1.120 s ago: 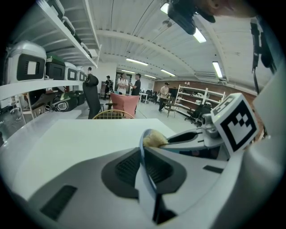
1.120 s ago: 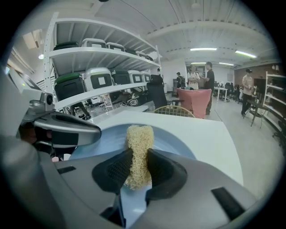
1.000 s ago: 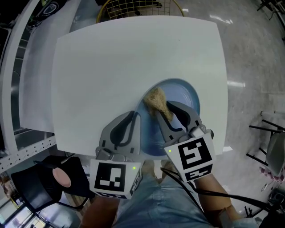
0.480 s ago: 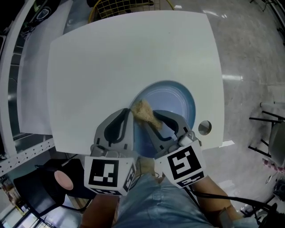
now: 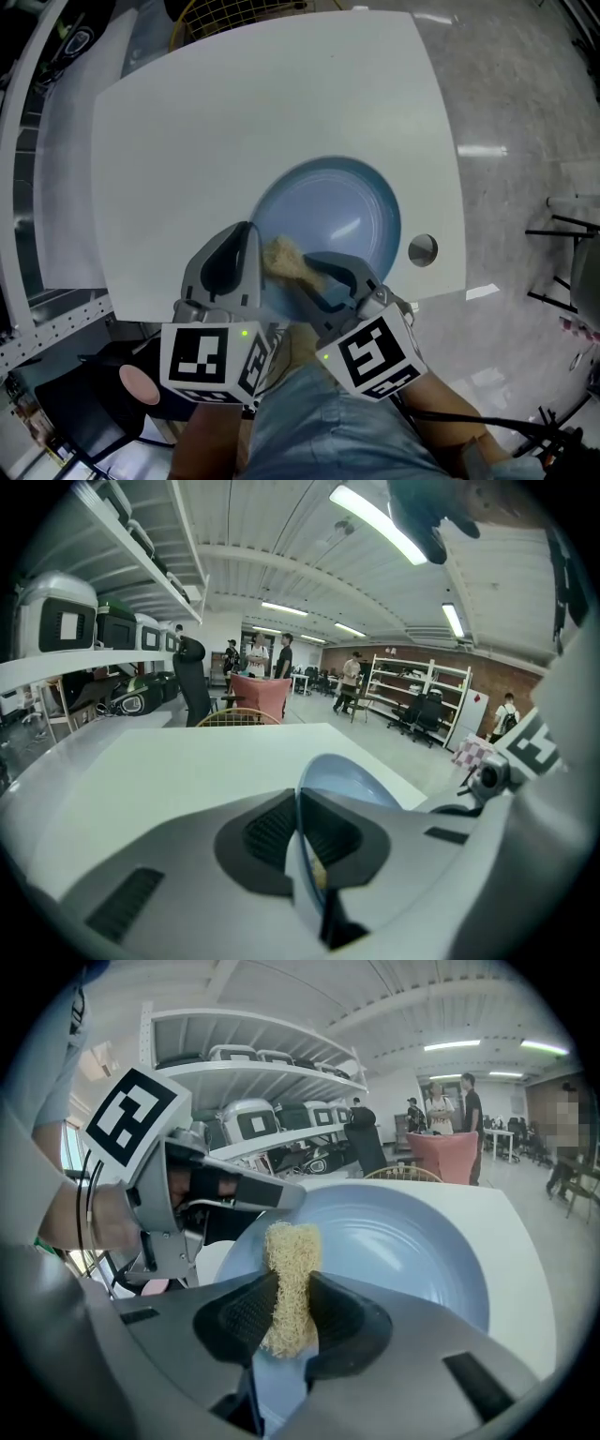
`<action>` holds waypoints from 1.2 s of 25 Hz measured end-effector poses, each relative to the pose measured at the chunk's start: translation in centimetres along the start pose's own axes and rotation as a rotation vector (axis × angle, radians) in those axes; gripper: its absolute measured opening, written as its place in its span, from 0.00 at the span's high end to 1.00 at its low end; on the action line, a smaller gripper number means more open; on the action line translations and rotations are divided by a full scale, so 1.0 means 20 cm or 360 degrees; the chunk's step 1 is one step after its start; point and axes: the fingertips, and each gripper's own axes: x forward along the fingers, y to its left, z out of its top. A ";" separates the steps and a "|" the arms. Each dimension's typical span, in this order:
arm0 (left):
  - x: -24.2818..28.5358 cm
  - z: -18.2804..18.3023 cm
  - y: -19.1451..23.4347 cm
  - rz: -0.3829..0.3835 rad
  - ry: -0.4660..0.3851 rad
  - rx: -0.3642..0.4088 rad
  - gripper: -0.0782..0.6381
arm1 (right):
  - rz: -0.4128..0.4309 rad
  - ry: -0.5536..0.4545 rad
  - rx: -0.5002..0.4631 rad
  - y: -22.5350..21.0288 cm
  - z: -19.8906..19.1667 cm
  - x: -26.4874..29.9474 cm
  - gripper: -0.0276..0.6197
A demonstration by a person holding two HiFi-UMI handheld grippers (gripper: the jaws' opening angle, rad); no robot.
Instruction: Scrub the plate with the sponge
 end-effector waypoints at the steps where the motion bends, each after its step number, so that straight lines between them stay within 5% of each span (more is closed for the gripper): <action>1: 0.00 0.00 0.00 0.0001 -0.0001 0.0004 0.85 | 0.0001 0.0009 0.0008 0.01 -0.02 -0.01 0.79; 13: -0.02 -0.01 -0.03 0.0005 0.0003 0.0036 0.85 | -0.0048 0.0076 0.0126 -0.02 -0.23 -0.12 0.79; 30: -0.03 0.00 -0.06 -0.0001 0.0010 0.0092 0.85 | -0.0327 0.0202 0.0313 -0.26 -0.39 -0.25 0.79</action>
